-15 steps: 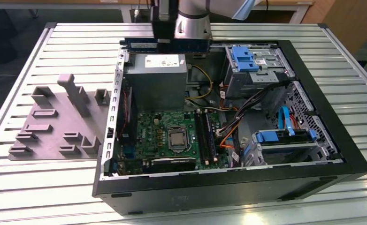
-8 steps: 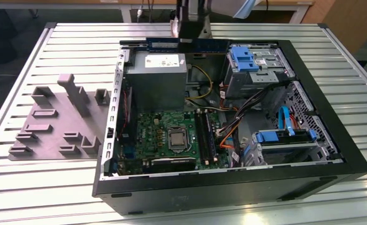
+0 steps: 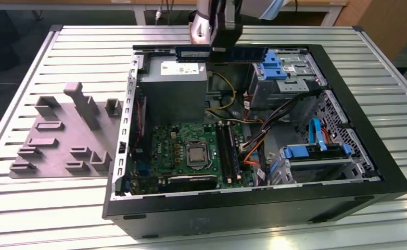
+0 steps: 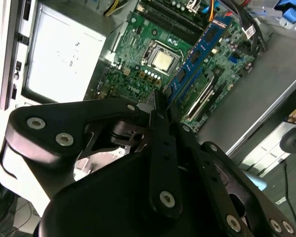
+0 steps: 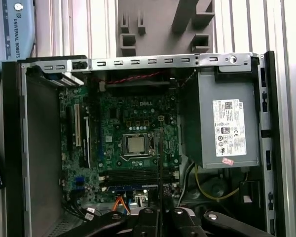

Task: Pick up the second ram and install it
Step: 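Pick up the second ram and move it above second insertion slot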

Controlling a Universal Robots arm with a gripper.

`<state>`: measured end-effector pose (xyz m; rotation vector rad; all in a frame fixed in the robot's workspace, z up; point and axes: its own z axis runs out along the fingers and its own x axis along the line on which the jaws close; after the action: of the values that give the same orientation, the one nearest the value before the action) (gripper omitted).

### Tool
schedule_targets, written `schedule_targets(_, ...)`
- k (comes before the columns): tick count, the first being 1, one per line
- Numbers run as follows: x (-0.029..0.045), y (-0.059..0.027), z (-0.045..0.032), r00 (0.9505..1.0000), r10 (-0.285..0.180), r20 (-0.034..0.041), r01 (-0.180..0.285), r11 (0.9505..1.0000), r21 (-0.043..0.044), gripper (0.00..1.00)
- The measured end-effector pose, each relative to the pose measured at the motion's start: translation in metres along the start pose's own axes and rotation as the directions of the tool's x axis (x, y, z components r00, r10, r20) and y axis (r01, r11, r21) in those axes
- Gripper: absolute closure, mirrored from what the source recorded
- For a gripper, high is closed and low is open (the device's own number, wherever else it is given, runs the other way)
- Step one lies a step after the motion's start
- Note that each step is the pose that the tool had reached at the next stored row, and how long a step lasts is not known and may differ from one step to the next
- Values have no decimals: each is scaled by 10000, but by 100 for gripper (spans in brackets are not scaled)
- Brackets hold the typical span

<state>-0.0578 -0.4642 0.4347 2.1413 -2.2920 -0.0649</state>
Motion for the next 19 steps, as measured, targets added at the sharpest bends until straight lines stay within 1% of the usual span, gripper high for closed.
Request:
schedule_targets(6, -5, -146, 78, 10000, -3, -2, 3, 9999, 119, 86)
schedule_targets(8, 1, -159, 113, 10000, 0, -1, 0, 9999, 142, 86)
schedule_targets(14, 9, -170, 222, 10000, 80, -3, -80, 9999, 146, 86)
schedule_targets(19, 10, -182, 275, 9996, 279, -5, -279, 9995, 153, 86)
